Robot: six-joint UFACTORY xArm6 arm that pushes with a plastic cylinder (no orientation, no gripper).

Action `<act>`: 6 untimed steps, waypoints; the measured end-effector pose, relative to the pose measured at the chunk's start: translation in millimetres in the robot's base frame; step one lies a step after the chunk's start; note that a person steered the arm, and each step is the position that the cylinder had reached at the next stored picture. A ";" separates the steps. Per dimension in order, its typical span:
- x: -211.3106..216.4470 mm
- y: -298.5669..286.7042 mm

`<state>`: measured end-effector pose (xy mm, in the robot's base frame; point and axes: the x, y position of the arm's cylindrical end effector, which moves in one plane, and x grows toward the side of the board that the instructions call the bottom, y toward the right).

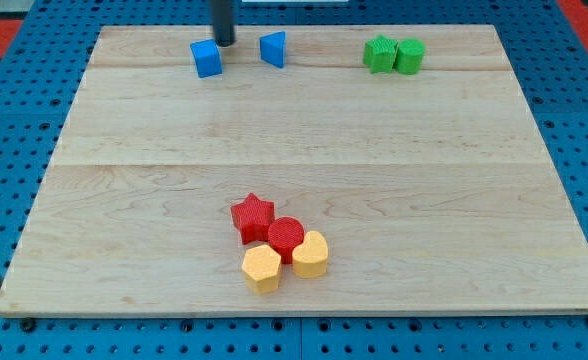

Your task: Push the blue triangle right a bit

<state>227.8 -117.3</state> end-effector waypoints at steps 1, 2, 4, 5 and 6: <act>17.8 69.0; 17.9 125.9; 2.1 105.0; -1.7 109.2; -32.1 99.9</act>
